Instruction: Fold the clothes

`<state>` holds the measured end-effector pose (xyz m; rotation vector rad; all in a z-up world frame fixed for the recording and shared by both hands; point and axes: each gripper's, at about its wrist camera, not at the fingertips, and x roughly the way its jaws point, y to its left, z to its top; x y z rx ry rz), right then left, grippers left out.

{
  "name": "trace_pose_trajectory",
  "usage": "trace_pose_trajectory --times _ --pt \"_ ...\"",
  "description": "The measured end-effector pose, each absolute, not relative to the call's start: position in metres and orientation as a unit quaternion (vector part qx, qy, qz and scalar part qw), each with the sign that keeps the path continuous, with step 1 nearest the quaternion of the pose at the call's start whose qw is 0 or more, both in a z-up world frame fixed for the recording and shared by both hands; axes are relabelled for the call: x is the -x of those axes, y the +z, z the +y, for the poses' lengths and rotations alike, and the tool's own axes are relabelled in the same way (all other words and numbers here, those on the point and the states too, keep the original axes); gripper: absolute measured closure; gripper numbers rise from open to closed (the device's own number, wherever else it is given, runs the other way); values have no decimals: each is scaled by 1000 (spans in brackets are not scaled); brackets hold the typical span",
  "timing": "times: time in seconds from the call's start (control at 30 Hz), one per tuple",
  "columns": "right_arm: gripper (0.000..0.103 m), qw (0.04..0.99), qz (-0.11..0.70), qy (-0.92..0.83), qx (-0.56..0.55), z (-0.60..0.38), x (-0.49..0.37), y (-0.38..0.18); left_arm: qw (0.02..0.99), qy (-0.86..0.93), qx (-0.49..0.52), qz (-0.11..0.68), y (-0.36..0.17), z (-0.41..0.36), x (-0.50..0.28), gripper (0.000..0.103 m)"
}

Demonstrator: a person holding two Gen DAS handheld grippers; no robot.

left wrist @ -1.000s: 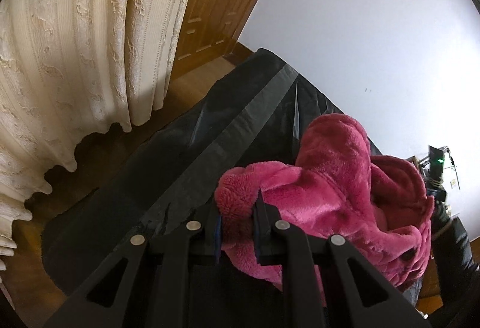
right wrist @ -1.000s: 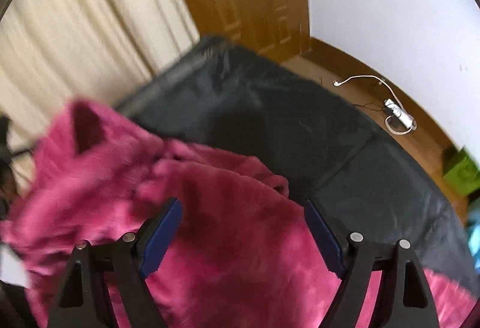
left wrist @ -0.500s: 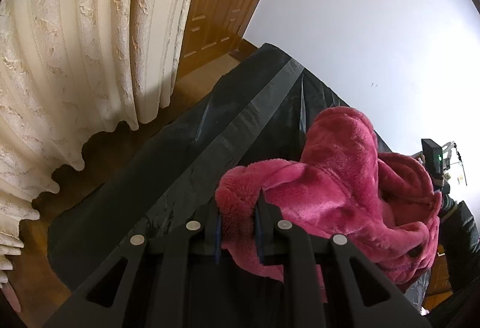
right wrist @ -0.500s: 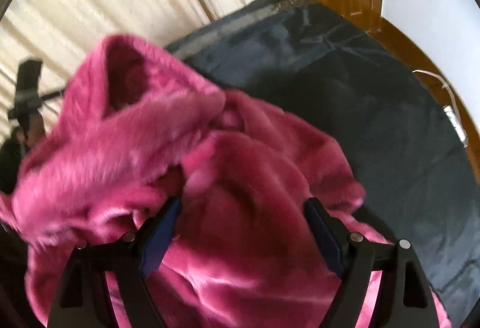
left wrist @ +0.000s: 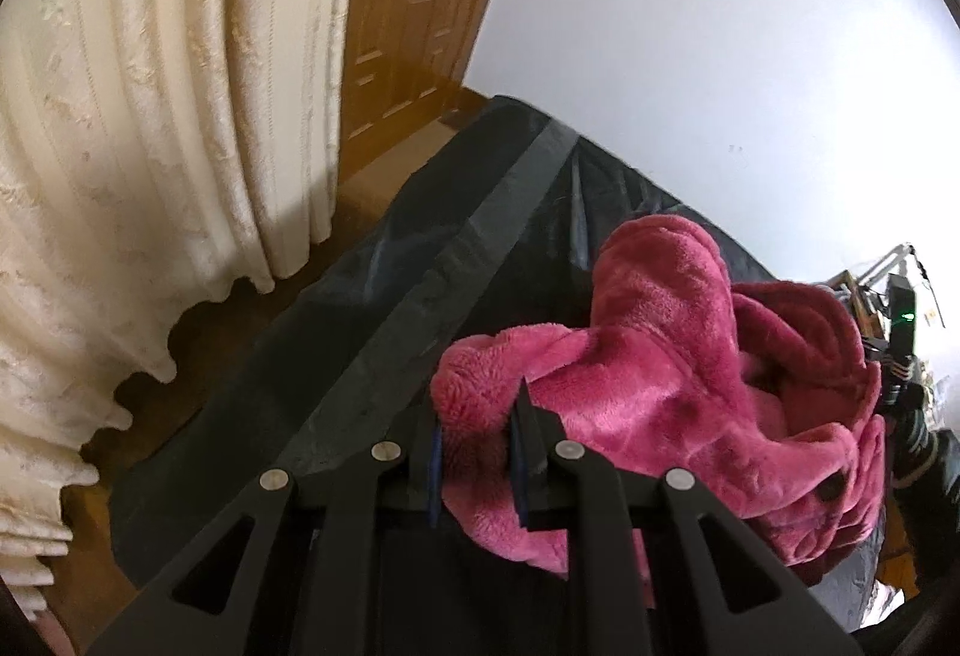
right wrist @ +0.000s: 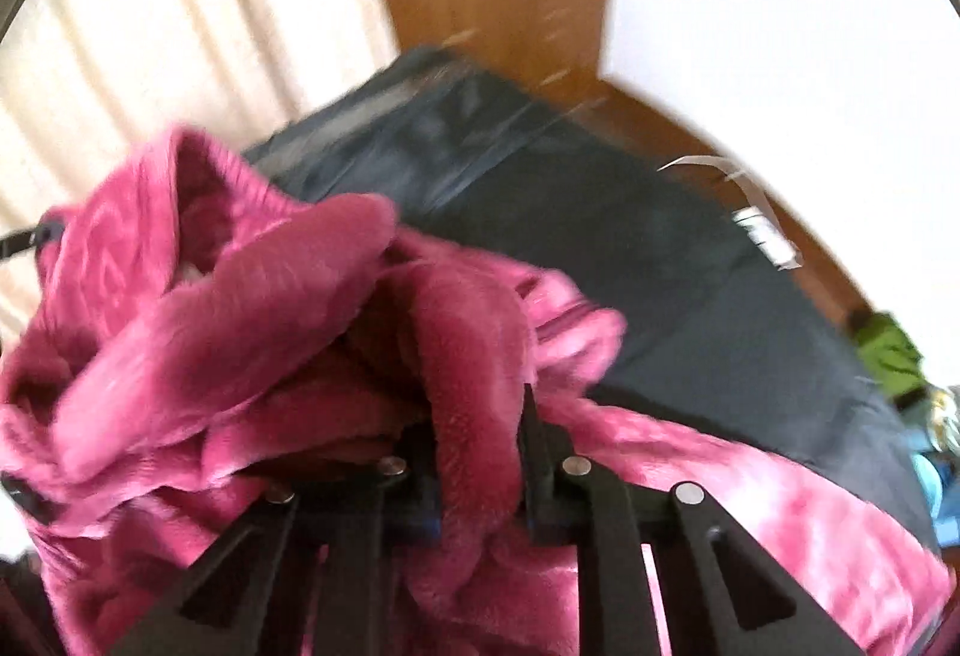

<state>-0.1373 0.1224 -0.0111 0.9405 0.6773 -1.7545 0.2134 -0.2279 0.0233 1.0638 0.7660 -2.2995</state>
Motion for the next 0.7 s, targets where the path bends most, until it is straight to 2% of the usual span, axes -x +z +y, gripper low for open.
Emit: trace_pose_trajectory --times 0.4,0.7 --pt "85 272 185 -937 -119 292 69 192 129 -918 -303 221 108 -172 -158 82" --pt "85 184 134 -974 15 375 -7 305 77 -967 -148 192 231 -122 -172 82"
